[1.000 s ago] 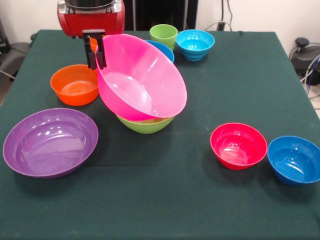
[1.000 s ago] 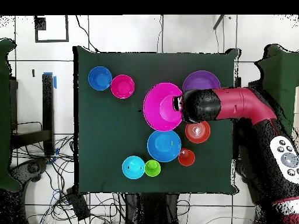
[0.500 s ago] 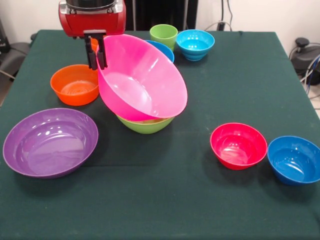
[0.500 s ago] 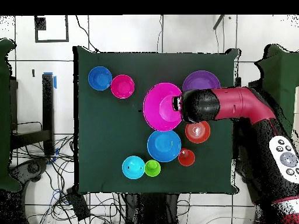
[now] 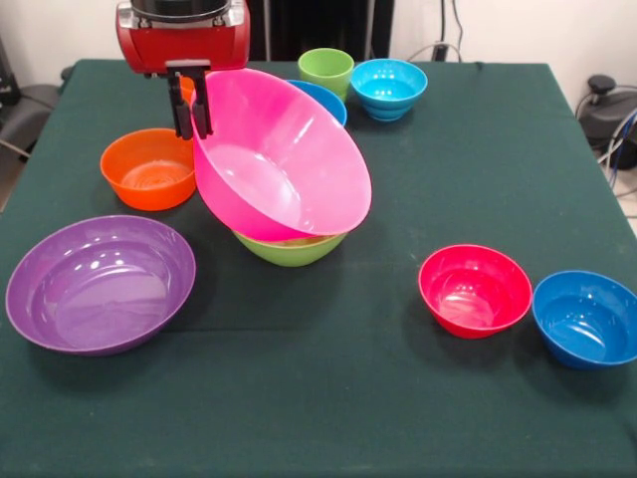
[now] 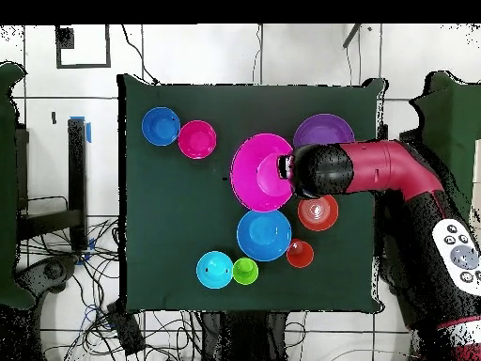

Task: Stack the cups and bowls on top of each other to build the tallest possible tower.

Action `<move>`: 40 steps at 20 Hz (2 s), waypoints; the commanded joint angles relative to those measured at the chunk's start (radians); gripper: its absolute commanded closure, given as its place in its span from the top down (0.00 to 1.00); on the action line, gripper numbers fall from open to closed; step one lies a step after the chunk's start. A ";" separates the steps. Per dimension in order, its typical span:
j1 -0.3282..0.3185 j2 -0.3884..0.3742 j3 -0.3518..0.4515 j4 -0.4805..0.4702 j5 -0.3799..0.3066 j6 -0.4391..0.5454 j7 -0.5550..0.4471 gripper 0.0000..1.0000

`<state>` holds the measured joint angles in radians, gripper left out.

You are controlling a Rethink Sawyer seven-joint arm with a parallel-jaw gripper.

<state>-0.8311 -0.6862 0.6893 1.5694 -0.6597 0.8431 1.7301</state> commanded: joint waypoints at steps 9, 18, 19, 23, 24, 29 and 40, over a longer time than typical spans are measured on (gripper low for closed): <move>0.018 0.010 0.035 -0.023 -0.072 0.028 -0.287 0.00; 0.015 0.015 0.037 -0.029 -0.069 0.039 -0.291 0.00; 0.015 0.016 0.036 -0.030 -0.070 0.040 -0.291 0.00; 0.013 0.016 0.036 -0.029 -0.071 0.037 -0.289 0.00; 0.015 0.017 0.036 -0.030 -0.069 0.039 -0.287 0.00; -0.004 0.023 0.057 -0.024 -0.066 0.010 -0.299 0.00; 0.009 0.023 0.044 -0.035 -0.085 0.033 -0.279 0.00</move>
<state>-0.8437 -0.6862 0.7096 1.5694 -0.6819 0.8433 1.7301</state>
